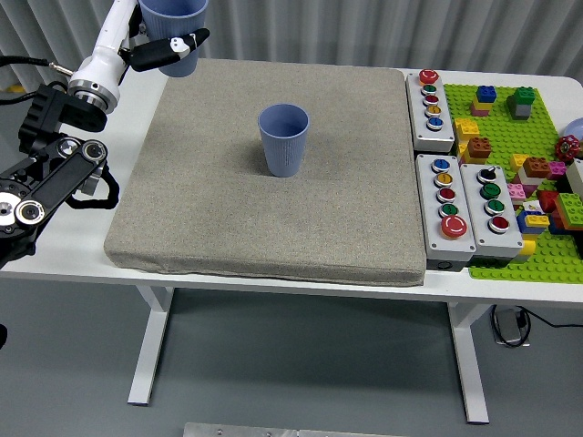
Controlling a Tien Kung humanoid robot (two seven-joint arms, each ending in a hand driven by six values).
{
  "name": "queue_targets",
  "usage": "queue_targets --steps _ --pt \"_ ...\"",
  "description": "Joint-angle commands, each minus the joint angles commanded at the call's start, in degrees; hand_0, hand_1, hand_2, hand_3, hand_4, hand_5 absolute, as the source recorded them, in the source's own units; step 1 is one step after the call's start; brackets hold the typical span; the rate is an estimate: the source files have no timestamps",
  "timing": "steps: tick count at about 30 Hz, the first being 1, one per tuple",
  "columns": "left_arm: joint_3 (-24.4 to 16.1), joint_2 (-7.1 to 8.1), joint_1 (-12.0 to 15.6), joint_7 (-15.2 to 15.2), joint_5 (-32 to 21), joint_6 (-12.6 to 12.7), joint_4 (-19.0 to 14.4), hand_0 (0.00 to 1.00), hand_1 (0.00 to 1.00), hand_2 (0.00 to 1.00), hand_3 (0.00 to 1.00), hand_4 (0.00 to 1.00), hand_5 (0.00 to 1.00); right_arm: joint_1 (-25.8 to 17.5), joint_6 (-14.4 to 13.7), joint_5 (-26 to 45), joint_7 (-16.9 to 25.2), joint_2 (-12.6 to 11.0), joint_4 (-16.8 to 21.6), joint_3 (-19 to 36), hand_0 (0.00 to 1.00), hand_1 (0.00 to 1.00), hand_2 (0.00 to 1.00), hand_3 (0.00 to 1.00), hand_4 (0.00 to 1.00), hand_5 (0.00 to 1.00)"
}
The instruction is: Pick cup pour cup place
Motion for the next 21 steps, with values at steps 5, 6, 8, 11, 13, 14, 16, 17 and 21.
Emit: queue_targets --steps 5,6,8,11,13,14,16,17,21 --pt "-3.5 -1.43 5.5 -0.2 9.4 3.4 -3.3 0.405 0.478 0.534 0.536 0.746 0.197 -0.2 -0.1 0.5 0.2 0.1 -0.1 -0.1 0.693 0.663 0.613 0.613 0.002 0.324" --pt "-3.7 -1.55 6.2 -0.4 10.7 3.7 -3.6 0.405 0.478 0.534 0.536 0.746 0.197 -0.2 0.0 0.6 0.3 0.1 -0.1 -0.1 0.693 0.663 0.613 0.613 0.002 0.324" --pt "-5.1 -2.47 8.5 -0.9 14.1 5.0 -4.4 0.405 0.478 0.534 0.536 0.746 0.197 -0.2 -0.1 1.0 0.4 0.1 -0.1 -0.2 0.693 0.663 0.613 0.613 0.002 0.324" --pt "-6.5 -3.51 11.8 -1.5 14.7 6.1 -5.2 0.406 0.478 0.534 0.536 0.745 0.200 -0.3 -0.2 1.3 0.4 0.3 -0.2 -0.3 0.693 0.663 0.613 0.613 0.002 0.326" --pt "-6.4 -3.51 13.3 -1.9 14.1 6.5 -5.4 0.406 0.478 0.534 0.536 0.745 0.200 -0.3 -0.2 1.3 0.5 0.3 -0.1 -0.2 0.693 0.663 0.613 0.613 0.002 0.326" --pt "-6.2 -3.30 14.2 -2.2 14.0 6.5 -5.4 0.406 0.478 0.534 0.536 0.745 0.200 -0.3 -0.2 1.1 0.5 0.3 -0.2 -0.1 0.693 0.663 0.613 0.613 0.002 0.326" --pt "-6.0 -3.05 15.4 -2.6 13.6 6.7 -5.4 0.406 0.478 0.534 0.536 0.745 0.200 -0.3 -0.1 1.0 0.5 0.3 -0.2 0.0 0.693 0.663 0.613 0.613 0.002 0.326" --pt "-5.9 -2.94 15.9 -2.9 13.3 7.0 -5.4 0.421 0.480 0.534 0.537 0.745 0.205 -0.3 -0.1 0.9 0.5 0.3 -0.2 0.0 0.693 0.663 0.613 0.612 0.002 0.327" --pt "-5.7 -2.67 18.2 -4.9 12.2 10.5 -5.0 0.421 0.480 0.534 0.537 0.745 0.205 -0.4 -0.1 0.8 0.6 0.3 -0.2 0.2 0.693 0.663 0.613 0.612 0.002 0.327"
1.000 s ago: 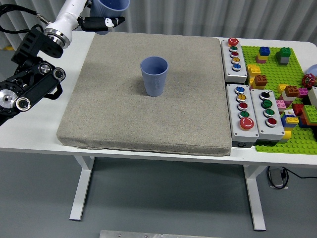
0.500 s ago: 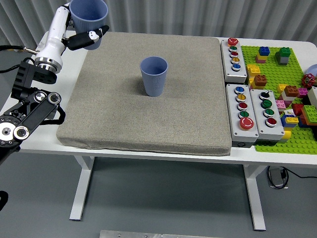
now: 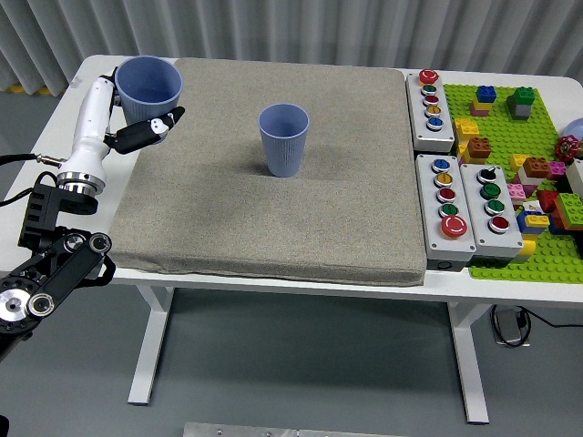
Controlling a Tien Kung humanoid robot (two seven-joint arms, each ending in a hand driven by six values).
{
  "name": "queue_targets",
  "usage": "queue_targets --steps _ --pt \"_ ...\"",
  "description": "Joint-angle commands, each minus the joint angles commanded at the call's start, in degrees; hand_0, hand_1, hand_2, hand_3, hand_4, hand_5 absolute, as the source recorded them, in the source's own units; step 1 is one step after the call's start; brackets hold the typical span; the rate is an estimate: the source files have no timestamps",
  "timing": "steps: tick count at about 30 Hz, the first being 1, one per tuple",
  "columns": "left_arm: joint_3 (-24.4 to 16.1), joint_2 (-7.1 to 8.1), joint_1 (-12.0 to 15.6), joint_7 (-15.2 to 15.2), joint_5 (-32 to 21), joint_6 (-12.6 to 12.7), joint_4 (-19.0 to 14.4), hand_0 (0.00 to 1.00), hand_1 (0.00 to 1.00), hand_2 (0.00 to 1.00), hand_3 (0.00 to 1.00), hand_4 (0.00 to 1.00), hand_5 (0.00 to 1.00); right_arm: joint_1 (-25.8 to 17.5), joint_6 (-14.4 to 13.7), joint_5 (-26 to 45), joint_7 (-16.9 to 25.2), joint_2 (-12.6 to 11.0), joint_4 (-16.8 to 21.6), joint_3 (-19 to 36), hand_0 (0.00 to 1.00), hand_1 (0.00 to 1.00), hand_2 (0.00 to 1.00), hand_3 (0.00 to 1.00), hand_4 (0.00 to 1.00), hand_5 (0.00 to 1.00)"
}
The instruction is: Pick cup pour cup place
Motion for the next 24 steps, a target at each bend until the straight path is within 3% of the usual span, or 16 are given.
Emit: queue_targets --steps 7,11,16,24 --pt "0.4 -0.24 3.7 -1.5 -2.2 2.7 0.7 0.428 0.481 0.535 0.537 0.746 0.213 -0.1 0.0 -0.3 -0.1 0.1 0.0 0.1 0.694 0.663 0.612 0.612 0.002 0.330" --pt "0.6 -1.69 5.0 -1.6 -2.6 3.1 0.7 0.429 0.482 0.536 0.538 0.743 0.209 0.0 0.1 -0.6 -0.1 0.0 0.0 0.3 0.693 0.663 0.612 0.612 0.002 0.330" --pt "0.6 -4.93 5.9 -1.8 -2.9 3.4 1.2 0.430 0.481 0.536 0.538 0.743 0.217 0.1 0.1 -0.8 -0.1 0.1 0.0 0.4 0.693 0.663 0.613 0.612 0.002 0.332" --pt "2.0 -6.57 5.7 -2.9 -5.7 4.6 1.9 0.431 0.481 0.536 0.538 0.740 0.220 0.1 0.1 -1.1 -0.2 0.1 0.0 0.4 0.693 0.663 0.612 0.612 0.002 0.335"
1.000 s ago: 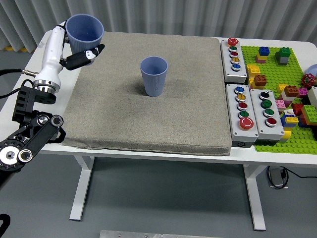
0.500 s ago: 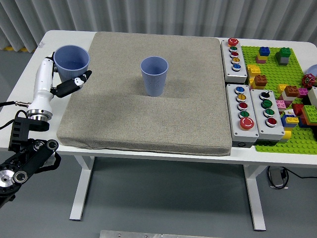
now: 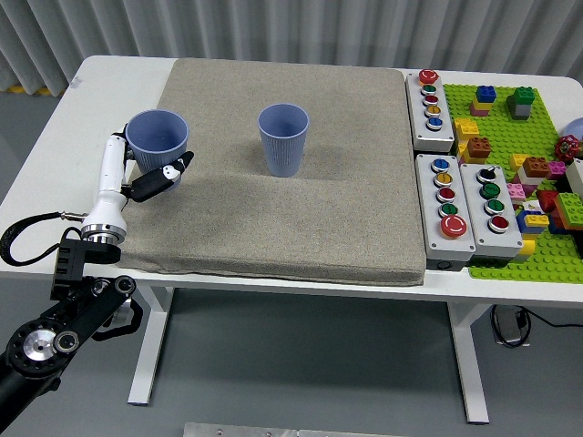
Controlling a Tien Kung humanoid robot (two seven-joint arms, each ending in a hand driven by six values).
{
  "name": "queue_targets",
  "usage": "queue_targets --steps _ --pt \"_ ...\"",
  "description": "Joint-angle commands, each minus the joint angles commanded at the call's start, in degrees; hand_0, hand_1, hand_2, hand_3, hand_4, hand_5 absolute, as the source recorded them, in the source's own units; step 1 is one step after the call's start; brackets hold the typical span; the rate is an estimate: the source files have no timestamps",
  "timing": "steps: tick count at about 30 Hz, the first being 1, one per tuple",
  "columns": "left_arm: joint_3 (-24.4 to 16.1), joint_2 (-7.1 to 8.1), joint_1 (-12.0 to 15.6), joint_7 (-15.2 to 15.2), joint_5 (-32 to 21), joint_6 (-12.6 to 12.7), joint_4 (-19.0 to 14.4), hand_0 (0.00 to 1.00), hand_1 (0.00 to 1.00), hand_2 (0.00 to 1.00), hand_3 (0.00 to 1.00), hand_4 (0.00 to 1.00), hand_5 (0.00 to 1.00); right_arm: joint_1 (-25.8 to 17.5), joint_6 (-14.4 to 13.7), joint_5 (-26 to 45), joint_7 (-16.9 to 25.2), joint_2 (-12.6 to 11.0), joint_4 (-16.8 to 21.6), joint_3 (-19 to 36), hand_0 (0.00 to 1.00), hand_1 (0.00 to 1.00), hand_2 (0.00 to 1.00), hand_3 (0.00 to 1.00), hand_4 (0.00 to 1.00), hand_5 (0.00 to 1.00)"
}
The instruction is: Pick cup pour cup place
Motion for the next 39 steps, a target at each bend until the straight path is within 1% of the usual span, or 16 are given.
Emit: queue_targets --steps 3,5,7,8,10,14,22,23,24,26,34,36,38,39 --pt "0.7 -0.54 0.2 -1.1 -2.8 1.9 0.5 0.433 0.479 0.537 0.537 0.742 0.232 0.0 0.0 0.0 0.0 0.0 0.0 -0.1 0.693 0.663 0.612 0.612 0.002 0.336" --pt "1.1 -0.88 0.3 -1.7 -4.6 2.4 0.8 0.433 0.479 0.537 0.537 0.742 0.232 0.0 0.0 -0.1 0.0 0.0 0.0 0.0 0.693 0.663 0.612 0.612 0.002 0.336" --pt "1.7 -1.25 0.4 -2.4 -6.7 2.4 1.1 0.433 0.479 0.537 0.537 0.742 0.232 0.0 0.1 -0.4 0.0 0.0 0.0 0.1 0.693 0.663 0.612 0.612 0.002 0.336" --pt "1.8 -1.31 0.4 -2.5 -7.3 2.4 1.2 0.440 0.477 0.535 0.536 0.752 0.260 0.0 0.1 -0.4 0.0 0.0 0.0 0.1 0.693 0.663 0.612 0.612 0.002 0.337" --pt "2.8 -1.91 0.5 -3.4 -9.0 2.4 1.6 0.440 0.477 0.535 0.536 0.752 0.260 0.0 0.2 -0.7 0.0 0.0 0.0 0.2 0.693 0.663 0.612 0.612 0.002 0.337" --pt "3.6 -2.72 0.4 -4.1 -9.4 2.4 2.3 0.441 0.477 0.535 0.536 0.752 0.266 0.0 0.2 -0.8 -0.1 0.0 0.0 0.2 0.693 0.662 0.612 0.612 0.002 0.337" --pt "6.3 -3.53 0.2 -6.0 -10.4 2.4 3.6 0.446 0.478 0.535 0.535 0.753 0.271 0.1 0.4 -1.7 -0.4 0.1 0.1 0.2 0.693 0.663 0.612 0.612 0.002 0.337" --pt "6.4 -3.57 0.2 -6.1 -10.5 2.4 3.7 0.446 0.478 0.535 0.535 0.753 0.271 0.1 0.4 -1.7 -0.4 0.1 0.1 0.2 0.693 0.663 0.612 0.612 0.002 0.337" --pt "6.7 -3.64 0.4 -7.2 -10.5 2.4 4.0 0.446 0.478 0.535 0.535 0.753 0.271 0.2 0.5 -2.1 -0.5 0.2 0.1 0.3 0.693 0.663 0.612 0.612 0.002 0.337" --pt "6.9 -3.68 0.7 -7.9 -10.7 2.4 4.3 0.446 0.478 0.535 0.535 0.753 0.271 0.1 0.5 -2.2 -0.5 0.2 0.1 0.3 0.693 0.663 0.612 0.612 0.002 0.337" --pt "6.6 -3.32 0.5 -8.9 -10.9 2.4 4.7 0.462 0.480 0.550 0.543 0.765 0.294 0.0 0.5 -2.1 -0.4 0.2 0.1 0.4 0.693 0.663 0.612 0.612 0.002 0.337" --pt "6.6 -3.19 0.4 -9.9 -11.5 2.4 5.0 0.462 0.480 0.550 0.543 0.765 0.294 0.2 0.5 -2.1 -0.4 0.2 0.0 0.5 0.693 0.663 0.612 0.612 0.002 0.337" --pt "6.6 -3.14 0.4 -10.2 -11.6 2.4 5.1 0.462 0.480 0.550 0.543 0.765 0.294 0.2 0.5 -2.0 -0.4 0.2 0.0 0.4 0.693 0.663 0.612 0.612 0.002 0.337" --pt "6.6 -3.10 0.4 -10.4 -11.6 2.4 5.2 0.477 0.499 0.570 0.585 0.786 0.315 0.3 0.5 -1.9 -0.4 0.2 0.0 0.4 0.693 0.663 0.612 0.612 0.002 0.337"
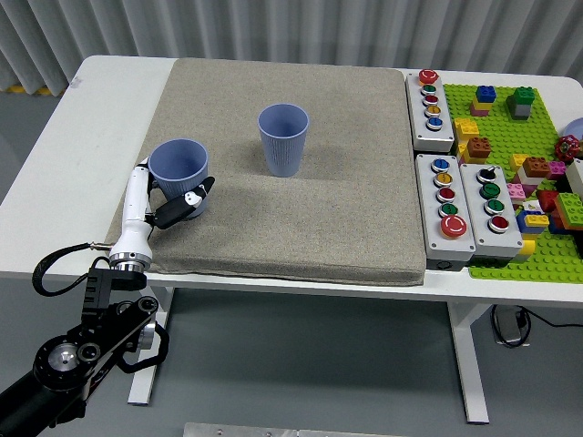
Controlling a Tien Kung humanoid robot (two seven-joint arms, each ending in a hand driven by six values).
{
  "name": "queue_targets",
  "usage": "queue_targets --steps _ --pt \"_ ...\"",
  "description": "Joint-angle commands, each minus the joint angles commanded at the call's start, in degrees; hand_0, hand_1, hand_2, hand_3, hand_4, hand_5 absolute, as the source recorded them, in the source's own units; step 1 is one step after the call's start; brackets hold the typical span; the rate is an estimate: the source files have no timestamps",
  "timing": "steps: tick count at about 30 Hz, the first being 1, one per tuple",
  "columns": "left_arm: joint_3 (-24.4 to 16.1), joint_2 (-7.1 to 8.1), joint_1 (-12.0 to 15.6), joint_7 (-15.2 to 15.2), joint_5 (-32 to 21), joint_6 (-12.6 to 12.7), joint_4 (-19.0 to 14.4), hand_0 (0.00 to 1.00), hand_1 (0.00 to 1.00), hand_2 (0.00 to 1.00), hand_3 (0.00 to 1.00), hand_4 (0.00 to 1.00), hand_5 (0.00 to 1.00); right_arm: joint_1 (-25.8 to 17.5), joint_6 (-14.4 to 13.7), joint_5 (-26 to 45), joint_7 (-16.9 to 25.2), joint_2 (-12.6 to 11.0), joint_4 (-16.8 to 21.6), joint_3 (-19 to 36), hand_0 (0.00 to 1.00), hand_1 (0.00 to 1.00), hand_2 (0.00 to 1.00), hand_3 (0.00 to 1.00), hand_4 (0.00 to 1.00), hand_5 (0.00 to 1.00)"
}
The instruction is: Pick cup pour cup place
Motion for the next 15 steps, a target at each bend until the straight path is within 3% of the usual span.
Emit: queue_targets --steps 15 --pt "0.0 0.11 0.0 -1.3 -0.4 0.0 1.7 0.524 0.557 0.633 0.620 0.825 0.370 0.2 -0.1 0.2 0.0 0.1 0.0 0.0 0.693 0.663 0.612 0.612 0.002 0.335"
